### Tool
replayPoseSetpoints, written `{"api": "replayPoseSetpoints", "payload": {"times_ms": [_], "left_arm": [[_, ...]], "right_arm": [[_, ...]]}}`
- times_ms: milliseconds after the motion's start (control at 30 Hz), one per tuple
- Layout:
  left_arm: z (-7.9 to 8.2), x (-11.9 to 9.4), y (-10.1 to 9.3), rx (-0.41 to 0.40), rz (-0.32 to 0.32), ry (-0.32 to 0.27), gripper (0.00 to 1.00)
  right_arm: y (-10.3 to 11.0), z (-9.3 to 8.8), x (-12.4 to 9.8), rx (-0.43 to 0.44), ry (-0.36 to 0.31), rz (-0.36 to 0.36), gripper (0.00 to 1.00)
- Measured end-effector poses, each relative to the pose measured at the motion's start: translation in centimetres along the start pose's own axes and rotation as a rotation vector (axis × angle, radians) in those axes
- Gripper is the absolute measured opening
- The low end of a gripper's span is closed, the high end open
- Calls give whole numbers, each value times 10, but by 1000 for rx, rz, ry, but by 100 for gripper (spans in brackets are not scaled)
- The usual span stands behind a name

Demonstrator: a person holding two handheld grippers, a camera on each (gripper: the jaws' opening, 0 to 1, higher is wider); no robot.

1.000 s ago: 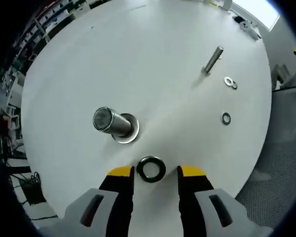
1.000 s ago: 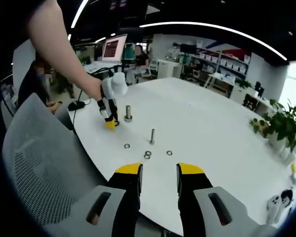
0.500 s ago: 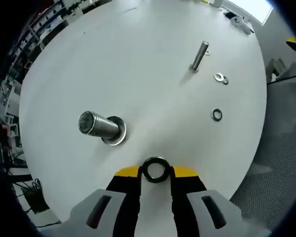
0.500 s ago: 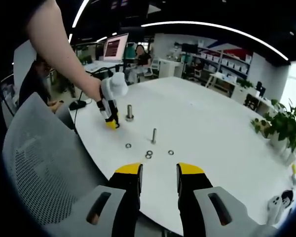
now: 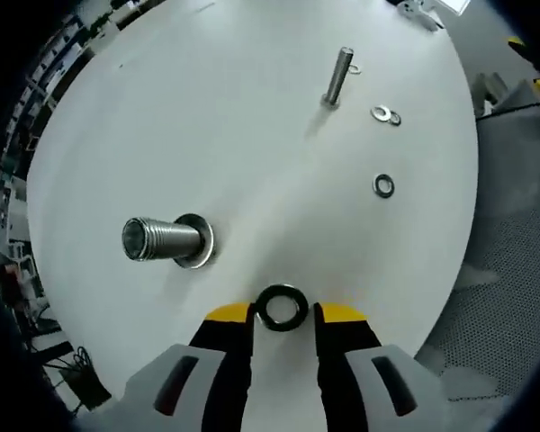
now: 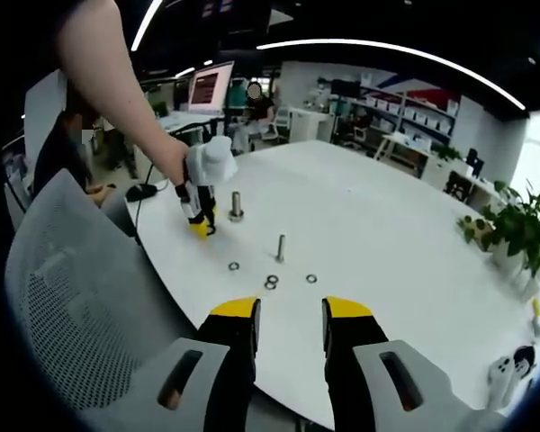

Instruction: Place the washer onto the threaded stud by aligning its center hole with the stud, sliding it down to the base, and recovering from edge contact or off-axis alignment until the washer reaches the visible bottom stop.

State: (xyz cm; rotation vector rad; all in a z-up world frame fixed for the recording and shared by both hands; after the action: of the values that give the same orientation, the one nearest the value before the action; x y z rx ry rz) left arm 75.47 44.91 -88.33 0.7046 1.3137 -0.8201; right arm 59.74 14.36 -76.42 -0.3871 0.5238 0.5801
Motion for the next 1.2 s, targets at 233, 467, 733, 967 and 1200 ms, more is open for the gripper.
{"api": "replayPoseSetpoints", "payload": {"times_ms": [233,467,733,967,1200], "left_arm": [[8,2,2,32,7,62,22],[9,1,0,18,23,93,20],[0,0,0,29,16,7,19],[-4,-2,-1,5,2,-15,19],[-2,-10,-3,39,7,-43,19]], "right_arm": [[0,1,0,-2,-3,2,30],[0,1,0,1,-10,0,29],[-1,1,-1,3,-10,-5,29],[-2,1,-1,3,-11,-9,29],[-1,0,0,3,-4,-7,29]]}}
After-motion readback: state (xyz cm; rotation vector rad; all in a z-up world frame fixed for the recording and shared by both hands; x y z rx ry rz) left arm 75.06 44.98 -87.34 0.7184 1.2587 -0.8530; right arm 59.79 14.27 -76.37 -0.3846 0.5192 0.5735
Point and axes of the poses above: the point that each gripper's makers call its tool centre point, and the gripper's own axes: x roughly forward along the fingers, y roughly to its left, z roughly out of its top, the point moved 9 cm from there along -x, roughly backward along the fingers, and after that the axes turned 5 degrees about -x, right-handed, at the moved point
